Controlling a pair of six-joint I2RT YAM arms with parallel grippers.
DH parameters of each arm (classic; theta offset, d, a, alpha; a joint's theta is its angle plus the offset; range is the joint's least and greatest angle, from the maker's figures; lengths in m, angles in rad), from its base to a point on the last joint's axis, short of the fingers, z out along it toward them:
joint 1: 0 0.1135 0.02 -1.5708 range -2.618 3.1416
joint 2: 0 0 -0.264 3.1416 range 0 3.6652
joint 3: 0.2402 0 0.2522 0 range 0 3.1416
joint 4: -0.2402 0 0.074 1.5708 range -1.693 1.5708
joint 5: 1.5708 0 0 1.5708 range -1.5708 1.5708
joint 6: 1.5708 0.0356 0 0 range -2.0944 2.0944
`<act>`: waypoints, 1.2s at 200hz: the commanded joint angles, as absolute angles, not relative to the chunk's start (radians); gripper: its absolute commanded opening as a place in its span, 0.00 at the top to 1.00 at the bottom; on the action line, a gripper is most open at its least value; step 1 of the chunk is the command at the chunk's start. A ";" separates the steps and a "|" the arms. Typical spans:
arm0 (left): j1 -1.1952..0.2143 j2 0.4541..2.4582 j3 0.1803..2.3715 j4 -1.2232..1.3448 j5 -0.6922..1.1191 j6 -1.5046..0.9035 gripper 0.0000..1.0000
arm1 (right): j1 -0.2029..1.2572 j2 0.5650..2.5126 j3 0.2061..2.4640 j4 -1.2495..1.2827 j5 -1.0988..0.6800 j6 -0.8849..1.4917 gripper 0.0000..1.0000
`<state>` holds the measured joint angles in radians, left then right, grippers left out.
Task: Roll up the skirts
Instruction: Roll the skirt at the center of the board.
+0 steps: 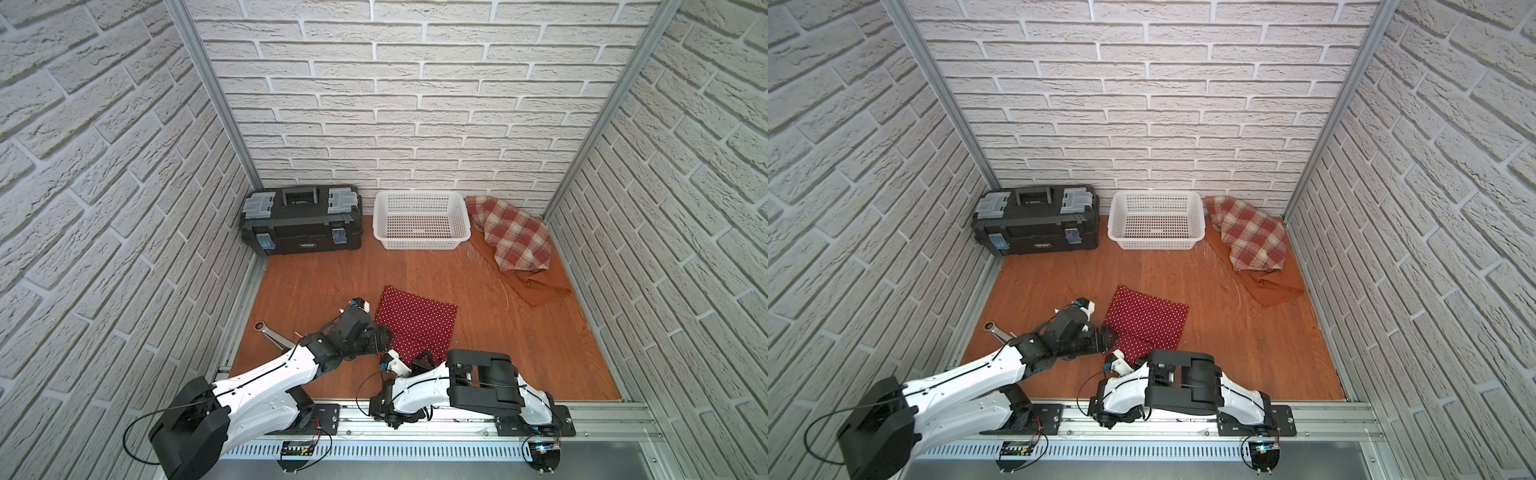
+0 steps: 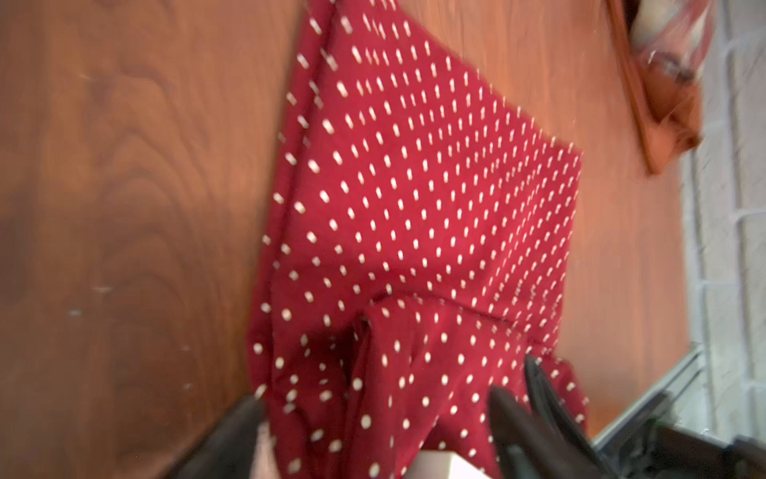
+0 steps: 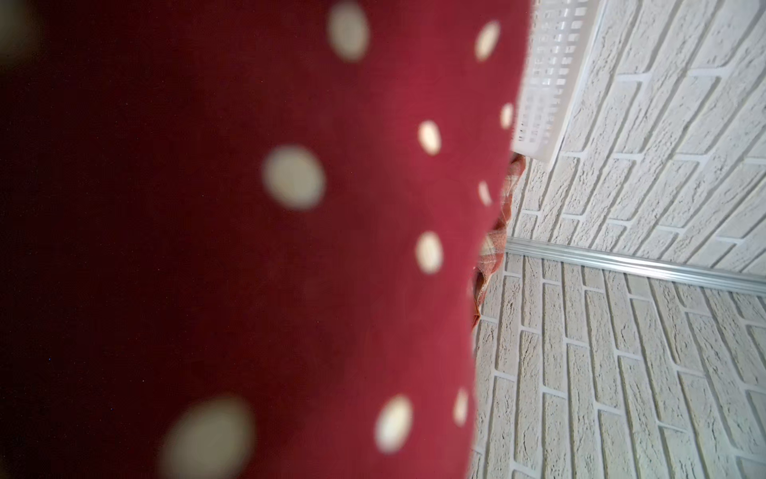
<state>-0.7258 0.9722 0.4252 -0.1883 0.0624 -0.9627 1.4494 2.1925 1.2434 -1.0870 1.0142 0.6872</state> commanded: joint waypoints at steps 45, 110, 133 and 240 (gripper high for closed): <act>-0.489 0.696 0.466 -0.400 0.106 -0.885 0.02 | 1.458 1.954 1.181 -0.831 0.525 0.419 0.84; -0.503 0.713 0.366 -0.282 0.176 -0.954 0.02 | 1.257 1.816 1.068 -0.613 -0.073 0.360 0.82; -0.524 0.712 0.361 -0.279 0.175 -0.954 0.02 | 1.179 1.828 1.049 -0.558 -0.237 0.339 0.80; -0.546 0.657 0.307 -0.263 0.172 -0.972 0.02 | 0.913 1.780 0.907 -0.357 -0.549 0.360 0.59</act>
